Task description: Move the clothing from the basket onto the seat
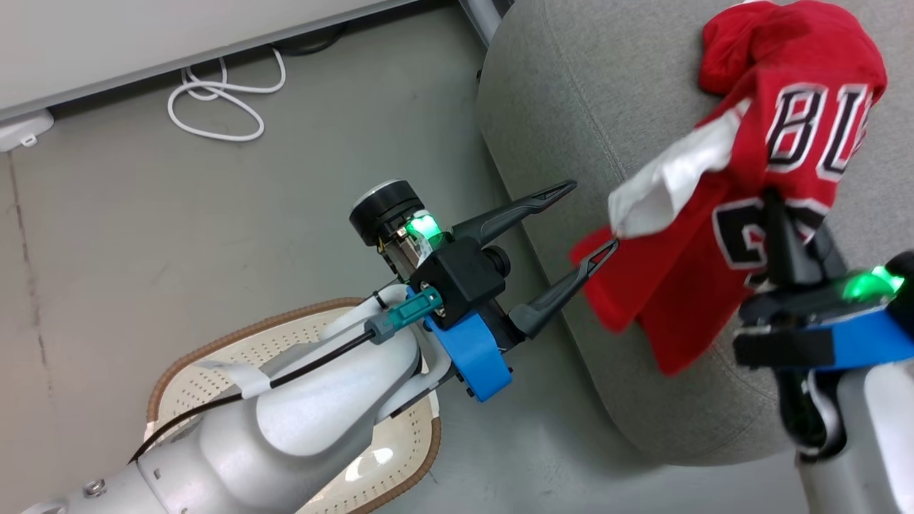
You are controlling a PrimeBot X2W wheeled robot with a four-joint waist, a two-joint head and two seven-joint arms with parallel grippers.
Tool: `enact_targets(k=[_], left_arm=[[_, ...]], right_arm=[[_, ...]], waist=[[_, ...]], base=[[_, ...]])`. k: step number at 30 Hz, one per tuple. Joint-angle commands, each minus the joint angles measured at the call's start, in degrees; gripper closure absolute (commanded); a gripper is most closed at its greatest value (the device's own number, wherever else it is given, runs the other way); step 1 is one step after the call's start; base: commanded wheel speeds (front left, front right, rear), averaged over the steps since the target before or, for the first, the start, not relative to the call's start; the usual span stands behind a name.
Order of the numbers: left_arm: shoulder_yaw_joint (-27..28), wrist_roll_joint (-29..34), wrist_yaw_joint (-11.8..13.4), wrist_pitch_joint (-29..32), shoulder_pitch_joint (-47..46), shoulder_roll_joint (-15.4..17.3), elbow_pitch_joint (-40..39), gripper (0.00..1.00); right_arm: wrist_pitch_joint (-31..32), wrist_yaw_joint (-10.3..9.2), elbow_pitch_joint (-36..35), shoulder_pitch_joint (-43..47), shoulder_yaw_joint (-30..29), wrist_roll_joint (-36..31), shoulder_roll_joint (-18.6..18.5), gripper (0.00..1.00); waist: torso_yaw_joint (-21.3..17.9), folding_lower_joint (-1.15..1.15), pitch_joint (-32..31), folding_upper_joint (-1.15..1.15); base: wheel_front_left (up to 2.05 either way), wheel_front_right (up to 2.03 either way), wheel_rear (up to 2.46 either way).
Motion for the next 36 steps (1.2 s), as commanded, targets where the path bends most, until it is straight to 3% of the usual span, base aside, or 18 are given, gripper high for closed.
enact_targets(k=[1,11,18,28,36], left_arm=[[0.4,0.5,-0.1,-0.2,-1.2,0.2,-0.1,0.00],[0.2,1.4,-0.1,-0.2,-4.4,0.7,-0.3,0.00],[-0.4,2.0,-0.1,-0.2,-8.1,0.5,-0.6,0.00],[-1.0,2.8,-0.1,-0.2,-10.9,0.5,-0.7,0.00],[-0.6,3.0,-0.1,-0.2,-11.1,0.9,-0.6,0.00]], right_arm=[[0.0,0.03,-0.7,-1.8,-0.6,-0.5,-0.3,1.00],[0.0,0.03,-2.6,-16.6,-9.5,-3.4,-2.6,1.00],[0.0,0.03,-1.1,-27.1,-19.4,-5.0,-7.5,1.00],[0.0,0.02,9.2,-37.9,-30.3,-6.5,-18.3,1.00],[0.0,0.02,17.8,-35.4,-31.5,-7.3,-19.3,1.00]], waist=[[0.2,0.00,0.7,0.00],[2.3,0.00,8.2,0.00],[4.9,0.00,15.1,0.00],[6.8,0.00,21.1,0.00],[6.7,0.00,22.9,0.00]], base=[[0.00,0.00,0.00],[0.00,0.00,0.00],[0.00,0.00,0.00],[0.00,0.00,0.00],[0.00,0.00,0.00]])
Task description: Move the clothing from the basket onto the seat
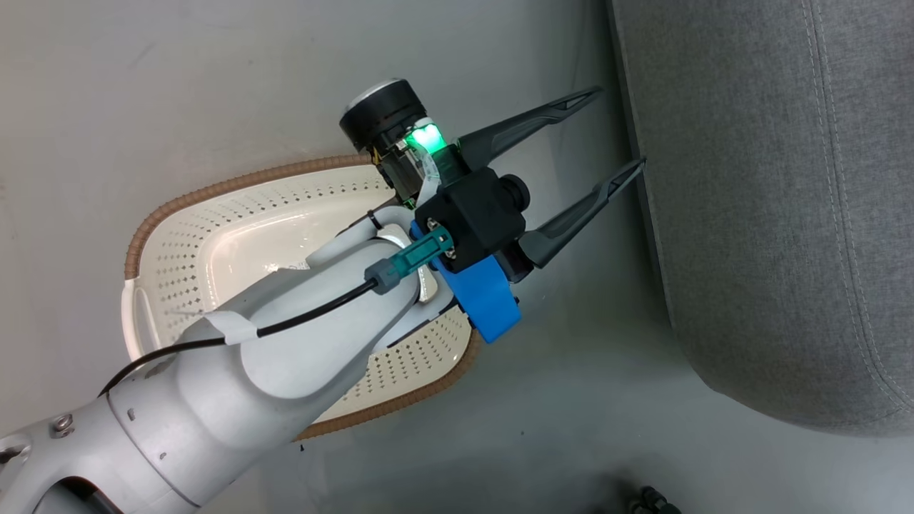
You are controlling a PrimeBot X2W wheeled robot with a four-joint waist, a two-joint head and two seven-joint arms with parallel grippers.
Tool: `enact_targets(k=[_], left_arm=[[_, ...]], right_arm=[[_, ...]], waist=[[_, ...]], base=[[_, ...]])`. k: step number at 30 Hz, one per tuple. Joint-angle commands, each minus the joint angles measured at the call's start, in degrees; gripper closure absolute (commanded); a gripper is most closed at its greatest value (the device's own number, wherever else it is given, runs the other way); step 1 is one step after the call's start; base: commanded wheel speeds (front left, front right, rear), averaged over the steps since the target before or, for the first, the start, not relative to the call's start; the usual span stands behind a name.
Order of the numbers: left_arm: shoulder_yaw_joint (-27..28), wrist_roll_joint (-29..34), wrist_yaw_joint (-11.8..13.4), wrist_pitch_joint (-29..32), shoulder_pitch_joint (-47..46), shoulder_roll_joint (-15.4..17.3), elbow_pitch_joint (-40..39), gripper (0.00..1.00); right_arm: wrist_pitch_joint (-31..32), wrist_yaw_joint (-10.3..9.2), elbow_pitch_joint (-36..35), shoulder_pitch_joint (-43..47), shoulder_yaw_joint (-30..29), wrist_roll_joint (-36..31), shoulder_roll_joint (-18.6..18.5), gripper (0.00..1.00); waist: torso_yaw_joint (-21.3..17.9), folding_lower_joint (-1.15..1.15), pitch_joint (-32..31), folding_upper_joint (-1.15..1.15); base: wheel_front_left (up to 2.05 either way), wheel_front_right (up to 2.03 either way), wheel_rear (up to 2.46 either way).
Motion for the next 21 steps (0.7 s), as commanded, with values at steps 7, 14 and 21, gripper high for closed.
enact_targets(k=[7,14,21], left_arm=[[0.0,0.3,-0.1,-0.2,-1.4,0.4,-0.1,0.00],[0.6,0.1,-0.1,-0.2,-1.5,1.3,0.3,0.00],[0.9,0.2,-0.1,-0.2,-0.3,1.5,0.4,0.00]], right_arm=[[0.0,0.01,6.0,5.2,-1.3,-1.1,3.6,1.00],[0.0,0.01,12.4,7.9,-1.3,-1.8,6.2,1.00],[0.0,0.01,13.5,8.3,-2.4,-2.5,7.7,0.51]], waist=[[0.2,-0.01,1.4,0.00],[0.2,-0.01,1.4,0.00],[-0.4,-0.01,-0.6,0.00]], base=[[0.00,0.00,0.00],[0.00,0.00,0.00],[0.00,0.00,0.00]])
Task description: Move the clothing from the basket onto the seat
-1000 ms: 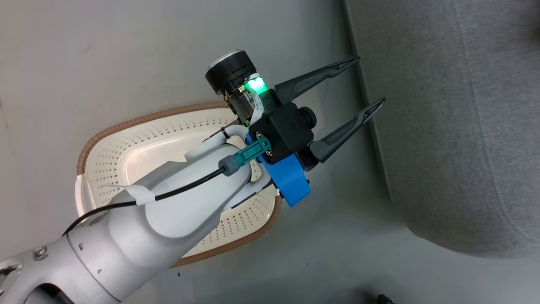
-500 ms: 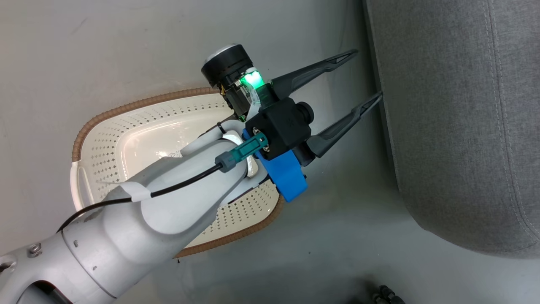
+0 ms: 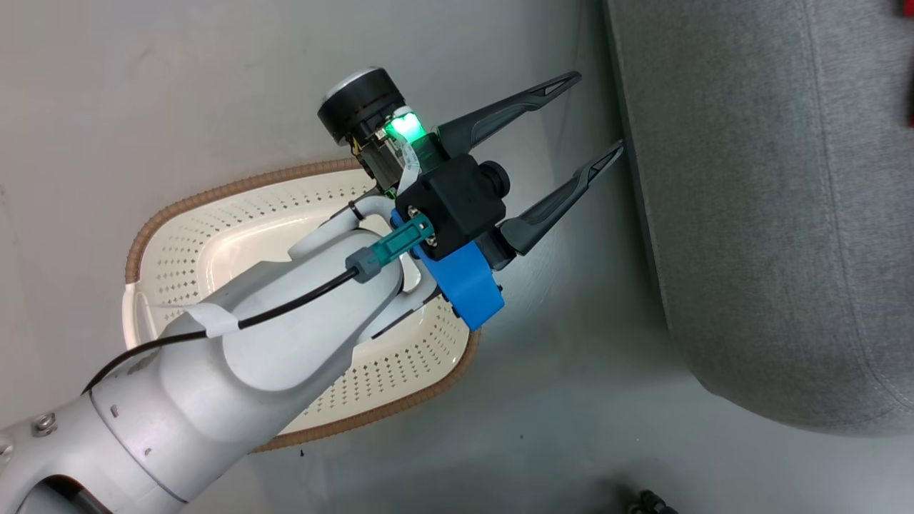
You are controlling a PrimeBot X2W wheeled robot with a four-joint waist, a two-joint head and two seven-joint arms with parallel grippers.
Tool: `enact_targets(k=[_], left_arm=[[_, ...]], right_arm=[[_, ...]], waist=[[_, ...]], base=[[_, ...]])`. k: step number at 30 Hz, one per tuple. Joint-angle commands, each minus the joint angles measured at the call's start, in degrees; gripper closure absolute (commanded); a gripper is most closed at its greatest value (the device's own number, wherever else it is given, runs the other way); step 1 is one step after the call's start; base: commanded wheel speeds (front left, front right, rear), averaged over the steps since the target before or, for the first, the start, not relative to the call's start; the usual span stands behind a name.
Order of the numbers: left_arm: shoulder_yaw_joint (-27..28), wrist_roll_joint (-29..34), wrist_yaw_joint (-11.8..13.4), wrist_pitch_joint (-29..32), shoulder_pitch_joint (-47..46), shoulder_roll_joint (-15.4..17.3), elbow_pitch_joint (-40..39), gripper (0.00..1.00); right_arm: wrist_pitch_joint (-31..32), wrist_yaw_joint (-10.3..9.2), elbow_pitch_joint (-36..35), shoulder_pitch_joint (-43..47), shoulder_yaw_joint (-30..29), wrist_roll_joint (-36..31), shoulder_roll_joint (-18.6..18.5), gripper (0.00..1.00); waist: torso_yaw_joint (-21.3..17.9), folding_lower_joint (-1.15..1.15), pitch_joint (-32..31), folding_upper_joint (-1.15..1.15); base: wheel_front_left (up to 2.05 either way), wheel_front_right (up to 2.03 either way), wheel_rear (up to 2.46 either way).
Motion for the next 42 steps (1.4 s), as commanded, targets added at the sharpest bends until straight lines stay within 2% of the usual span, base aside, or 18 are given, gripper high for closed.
enact_targets(k=[1,2,12,19,30,36,42], left_arm=[[0.3,0.3,-0.1,-0.2,0.6,0.1,0.1,0.00],[0.4,0.3,-0.1,-0.2,0.9,0.1,0.2,0.00],[3.6,0.4,-0.1,-0.2,6.5,-0.5,0.4,0.00],[9.3,1.0,0.6,-0.2,14.3,-0.2,0.3,0.00],[21.7,3.8,2.0,-0.2,28.1,0.4,-1.0,0.00],[30.8,6.8,2.9,-0.2,34.5,-0.7,-3.5,0.00],[38.6,10.2,2.4,-0.2,39.8,-2.7,-5.3,0.00]], right_arm=[[0.0,0.01,-0.8,0.6,-0.3,-0.3,0.5,0.28],[0.0,0.01,-1.0,1.1,-0.4,-0.3,0.7,0.00],[0.0,0.01,-8.0,11.1,0.9,-1.8,5.5,0.00],[0.0,0.01,-14.0,19.8,1.6,-2.5,8.7,0.00],[0.0,0.01,-22.1,25.9,12.5,-0.4,12.2,0.00],[0.0,0.01,-24.5,27.7,17.9,0.0,13.0,0.00],[0.0,0.01,-25.7,29.4,22.0,0.6,14.0,0.00]], waist=[[-0.5,0.00,-1.2,0.00],[-0.6,0.00,-1.8,0.00],[-1.7,0.00,-10.4,0.00],[-1.1,0.00,-17.5,0.00],[2.7,0.00,-25.4,0.00],[6.4,0.00,-28.4,0.00],[9.7,0.00,-31.1,0.00]], base=[[0.00,0.00,0.00],[0.00,0.00,0.00],[0.00,0.00,0.00],[0.00,0.00,0.00],[0.00,0.00,0.00],[0.00,0.00,0.00],[0.00,0.00,0.00]])
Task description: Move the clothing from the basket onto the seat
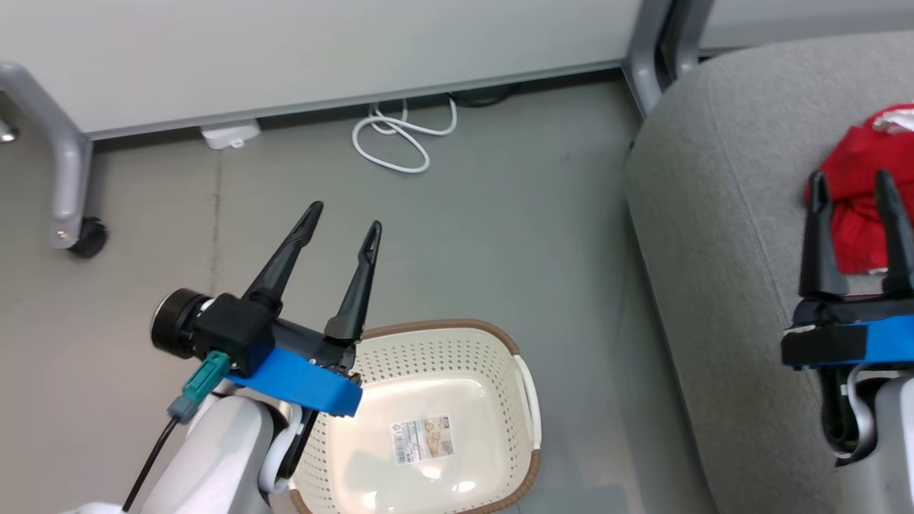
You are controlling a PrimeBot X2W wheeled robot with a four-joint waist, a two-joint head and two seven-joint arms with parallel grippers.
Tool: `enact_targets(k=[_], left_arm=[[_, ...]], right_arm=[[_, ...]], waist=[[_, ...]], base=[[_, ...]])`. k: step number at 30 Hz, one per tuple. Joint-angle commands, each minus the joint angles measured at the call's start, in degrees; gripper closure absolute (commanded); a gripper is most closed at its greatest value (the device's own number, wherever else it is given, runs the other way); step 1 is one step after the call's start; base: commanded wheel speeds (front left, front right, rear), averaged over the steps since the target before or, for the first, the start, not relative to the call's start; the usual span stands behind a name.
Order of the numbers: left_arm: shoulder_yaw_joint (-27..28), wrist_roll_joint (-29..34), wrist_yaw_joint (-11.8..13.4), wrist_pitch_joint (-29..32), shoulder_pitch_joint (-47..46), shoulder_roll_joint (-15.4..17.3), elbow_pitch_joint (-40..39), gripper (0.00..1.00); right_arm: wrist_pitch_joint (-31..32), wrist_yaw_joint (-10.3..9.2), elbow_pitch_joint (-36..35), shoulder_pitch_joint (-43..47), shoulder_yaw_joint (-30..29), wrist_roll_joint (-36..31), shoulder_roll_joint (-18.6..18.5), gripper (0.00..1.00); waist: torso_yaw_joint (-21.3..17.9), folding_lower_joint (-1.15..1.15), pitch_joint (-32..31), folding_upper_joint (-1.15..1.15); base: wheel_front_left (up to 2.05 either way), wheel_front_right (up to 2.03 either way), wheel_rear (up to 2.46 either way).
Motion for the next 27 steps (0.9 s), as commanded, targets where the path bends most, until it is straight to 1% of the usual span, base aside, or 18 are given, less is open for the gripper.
enact_targets(k=[1,6,8,13,21,27], left_arm=[[2.4,1.3,-0.2,-0.2,1.8,-0.8,-0.8,0.00],[8.1,3.7,-0.9,-0.2,5.3,-2.8,-1.8,0.00],[8.9,4.1,-1.1,-0.2,6.0,-3.3,-1.9,0.00],[13.2,5.6,-1.7,-0.2,9.0,-5.0,-2.5,0.00],[18.8,8.1,-2.2,-0.2,13.0,-7.0,-3.9,0.00],[21.7,9.8,-2.2,-0.2,15.8,-7.9,-4.3,0.00]], right_arm=[[0.0,0.03,-0.5,1.3,1.4,0.6,0.5,0.00],[0.0,0.03,-1.3,2.6,4.4,-0.2,1.3,0.00],[0.0,0.02,-1.3,2.8,5.0,-0.4,1.5,0.00],[0.0,0.03,-1.9,4.2,6.7,-0.8,2.6,0.00],[0.0,0.03,-3.6,8.2,7.1,-1.9,3.9,0.00],[0.0,0.03,-5.0,11.8,6.4,-2.4,4.4,0.00]], waist=[[2.3,0.01,-2.1,0.00],[4.1,0.01,-3.9,0.00],[4.4,0.01,-4.2,0.00],[5.2,0.01,-5.8,0.00],[5.7,0.01,-8.0,0.00],[5.4,0.01,-9.4,0.00]], base=[[0.00,0.00,0.00],[0.00,0.00,0.00],[0.00,0.00,0.00],[0.00,0.00,0.00],[0.00,0.00,0.00],[0.00,0.00,0.00]])
